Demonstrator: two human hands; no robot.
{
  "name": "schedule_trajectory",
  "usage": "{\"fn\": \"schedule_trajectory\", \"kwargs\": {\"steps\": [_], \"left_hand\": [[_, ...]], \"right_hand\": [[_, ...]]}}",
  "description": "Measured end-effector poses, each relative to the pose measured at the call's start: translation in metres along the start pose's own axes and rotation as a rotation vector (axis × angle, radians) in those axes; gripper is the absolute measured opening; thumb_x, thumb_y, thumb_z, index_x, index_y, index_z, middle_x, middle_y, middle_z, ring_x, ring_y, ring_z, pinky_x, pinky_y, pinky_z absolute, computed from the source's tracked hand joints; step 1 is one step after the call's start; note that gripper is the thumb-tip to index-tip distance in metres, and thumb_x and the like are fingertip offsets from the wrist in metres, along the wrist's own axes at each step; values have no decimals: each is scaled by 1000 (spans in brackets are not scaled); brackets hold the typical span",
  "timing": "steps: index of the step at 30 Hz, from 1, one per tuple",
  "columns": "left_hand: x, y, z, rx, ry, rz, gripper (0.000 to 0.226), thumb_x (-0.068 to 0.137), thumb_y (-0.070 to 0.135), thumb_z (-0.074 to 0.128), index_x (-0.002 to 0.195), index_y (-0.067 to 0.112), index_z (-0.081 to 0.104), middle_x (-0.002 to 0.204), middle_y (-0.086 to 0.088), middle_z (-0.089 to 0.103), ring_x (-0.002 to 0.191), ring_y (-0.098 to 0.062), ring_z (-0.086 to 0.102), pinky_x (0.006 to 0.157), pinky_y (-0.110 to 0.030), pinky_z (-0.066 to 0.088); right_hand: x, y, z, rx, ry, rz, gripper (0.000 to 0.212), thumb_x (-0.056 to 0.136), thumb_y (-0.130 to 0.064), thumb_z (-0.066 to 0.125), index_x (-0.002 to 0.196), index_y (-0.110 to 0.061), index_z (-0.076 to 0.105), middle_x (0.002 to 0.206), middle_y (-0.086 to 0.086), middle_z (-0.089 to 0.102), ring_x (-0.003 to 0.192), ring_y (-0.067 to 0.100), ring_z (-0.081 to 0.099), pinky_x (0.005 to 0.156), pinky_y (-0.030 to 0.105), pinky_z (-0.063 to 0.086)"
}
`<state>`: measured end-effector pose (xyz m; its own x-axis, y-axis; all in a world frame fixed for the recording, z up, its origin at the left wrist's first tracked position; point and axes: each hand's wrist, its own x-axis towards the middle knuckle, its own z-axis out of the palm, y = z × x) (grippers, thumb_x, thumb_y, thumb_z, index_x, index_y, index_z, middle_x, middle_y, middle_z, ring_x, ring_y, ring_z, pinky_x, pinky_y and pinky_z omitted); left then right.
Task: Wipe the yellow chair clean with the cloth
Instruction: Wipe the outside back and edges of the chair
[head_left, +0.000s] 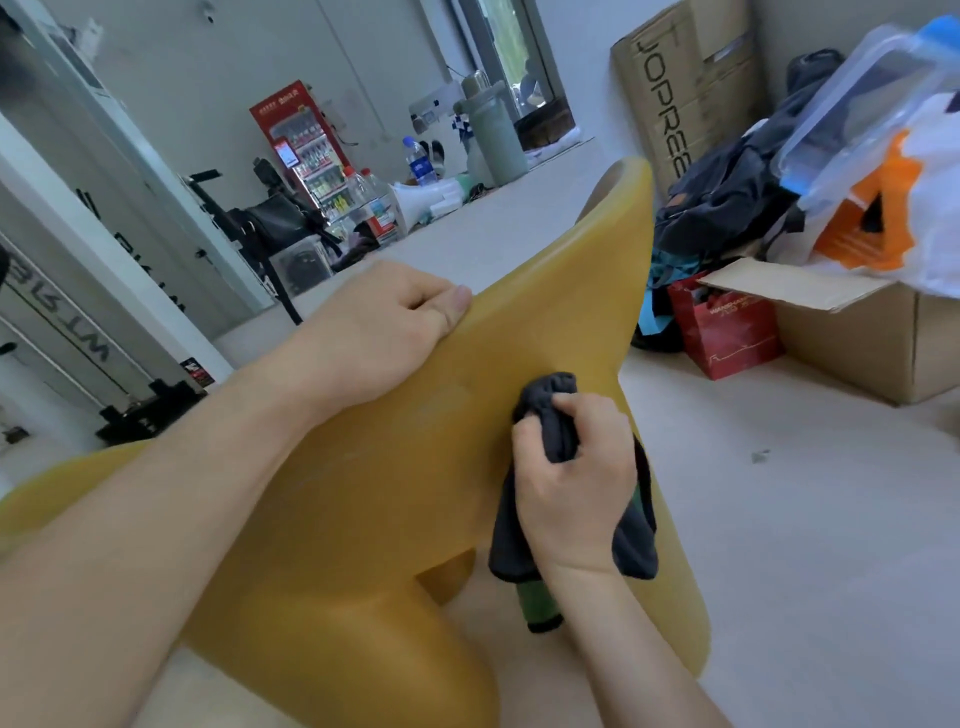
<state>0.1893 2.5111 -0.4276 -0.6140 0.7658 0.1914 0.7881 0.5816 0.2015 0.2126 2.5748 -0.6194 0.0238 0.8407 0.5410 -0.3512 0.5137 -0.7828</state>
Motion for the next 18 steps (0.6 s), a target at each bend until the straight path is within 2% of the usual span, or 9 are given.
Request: {"fn": "schedule_trajectory", "kwargs": {"steps": [2,4,6,7,10,14,16,18], "left_hand": [[1,-1,0,-8,3,18,53,100,42,40,99,-7,59,88,-32,61,74,-44,60,80,-60,50],[3,-4,-2,-16,12,37,48,100,38,41,88,-4,61,80,-29,59,66,-37,55,77,-56,49],[5,-8,-2,-46,18,42,43,101,32,42,73,8,64,68,-15,59,64,-26,51,76,-50,48],[5,-8,-3,-68,1,40,42,101,31,42,72,11,65,67,-8,61,64,-23,52,75,-48,48],[2,-9,-4,-122,-68,20,39,100,35,42,93,11,71,83,-12,72,76,-30,67,79,-46,57],[1,-9,-3,-136,-66,55,42,101,35,40,98,7,70,90,-19,71,83,-36,67,82,-51,55],[2,-10,-2,-134,-34,66,43,102,32,40,99,-3,65,91,-28,66,83,-40,64,86,-55,50],[5,-14,0,-142,31,68,38,102,23,39,96,-5,64,94,-28,65,91,-40,60,92,-53,45]], "right_hand": [[7,-16,0,47,-36,-55,20,78,-14,65,86,-26,51,72,4,54,68,29,53,63,50,45],[22,-41,6,97,-49,-203,7,81,-16,65,87,-14,62,74,7,56,69,31,53,63,50,44],[31,-57,14,103,-49,-311,11,82,-14,66,86,-5,68,73,10,57,69,32,52,62,48,43],[30,-57,16,110,-42,-319,11,81,-13,66,86,-3,68,73,11,57,69,32,51,61,48,43],[8,-22,11,62,-35,-273,6,79,-9,64,84,-6,63,70,10,55,65,32,50,59,48,43],[-6,-7,4,7,-61,-186,7,80,-13,63,85,-11,59,70,8,55,66,30,53,59,49,45],[9,-34,8,56,-63,-239,9,82,-15,64,87,-8,64,73,9,57,68,31,53,61,49,45],[24,-56,17,59,-58,-388,13,83,-13,64,87,-2,68,73,12,57,68,33,52,60,48,43]]}}
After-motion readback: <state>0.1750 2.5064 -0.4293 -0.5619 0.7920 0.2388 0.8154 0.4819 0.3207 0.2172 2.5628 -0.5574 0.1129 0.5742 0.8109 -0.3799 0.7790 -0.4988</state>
